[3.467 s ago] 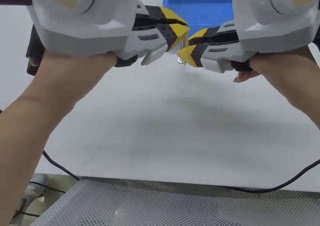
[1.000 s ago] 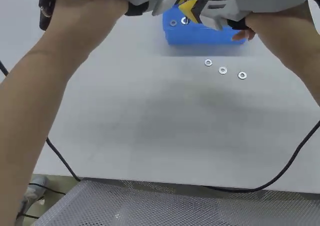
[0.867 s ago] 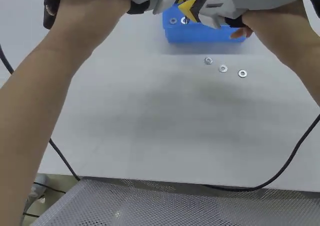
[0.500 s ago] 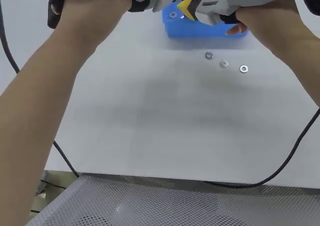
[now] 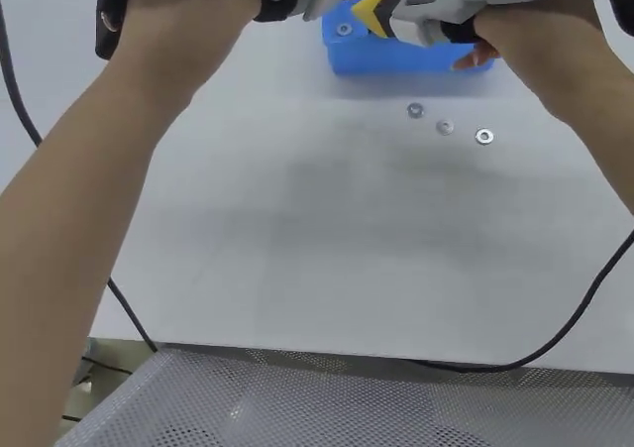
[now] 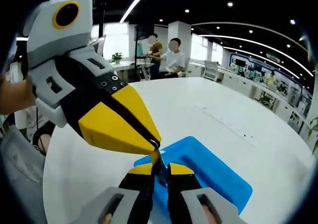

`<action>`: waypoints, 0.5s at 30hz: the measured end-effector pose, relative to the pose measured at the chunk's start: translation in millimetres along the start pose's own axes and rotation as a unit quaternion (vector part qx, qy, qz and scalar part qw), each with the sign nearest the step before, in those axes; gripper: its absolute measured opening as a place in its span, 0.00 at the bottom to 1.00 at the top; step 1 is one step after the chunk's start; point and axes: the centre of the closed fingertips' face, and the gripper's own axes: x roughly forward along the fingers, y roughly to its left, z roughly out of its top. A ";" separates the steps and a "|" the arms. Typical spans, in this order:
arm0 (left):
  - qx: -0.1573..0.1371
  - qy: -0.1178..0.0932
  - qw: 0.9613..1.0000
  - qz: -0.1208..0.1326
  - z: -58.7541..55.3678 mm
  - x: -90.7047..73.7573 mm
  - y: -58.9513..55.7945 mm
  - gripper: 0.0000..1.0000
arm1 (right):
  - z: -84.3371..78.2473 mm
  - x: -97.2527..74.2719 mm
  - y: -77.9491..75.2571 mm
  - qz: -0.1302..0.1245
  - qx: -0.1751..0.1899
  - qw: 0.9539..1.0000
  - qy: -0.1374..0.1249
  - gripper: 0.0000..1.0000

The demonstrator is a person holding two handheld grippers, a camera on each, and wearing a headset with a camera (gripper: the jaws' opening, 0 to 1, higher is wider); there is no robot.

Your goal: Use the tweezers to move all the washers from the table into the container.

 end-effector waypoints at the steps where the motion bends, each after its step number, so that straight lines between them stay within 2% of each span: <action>1: 0.003 -0.004 1.000 0.000 3.7 -2.3 -2.6 0.00 | 2.1 -5.6 0.4 -0.005 0.004 1.000 -0.004 0.06; 6: 0.016 -0.019 1.000 -0.009 19.9 -11.8 -18.7 0.00 | 11.7 -29.1 5.1 -0.027 -0.016 0.999 -0.024 0.07; 8: 0.019 -0.027 0.999 -0.022 26.0 -15.6 -27.5 0.00 | 14.8 -38.3 8.5 -0.036 -0.026 0.999 -0.031 0.07; 9: 0.017 -0.028 0.999 -0.023 27.6 -17.4 -29.3 0.00 | 15.7 -42.2 9.5 -0.043 -0.031 0.998 -0.031 0.07; 10: 0.018 -0.034 0.999 -0.022 31.6 -20.3 -31.6 0.00 | 19.8 -48.0 7.8 -0.061 -0.050 0.996 -0.040 0.07; 12: 0.013 -0.040 0.999 -0.031 36.4 -24.1 -37.4 0.00 | 20.0 -52.7 13.8 -0.059 -0.049 0.996 -0.044 0.06; 15: 0.025 -0.036 0.998 -0.034 37.2 -27.4 -45.1 0.00 | 19.7 -56.6 18.6 -0.058 -0.038 0.997 -0.046 0.06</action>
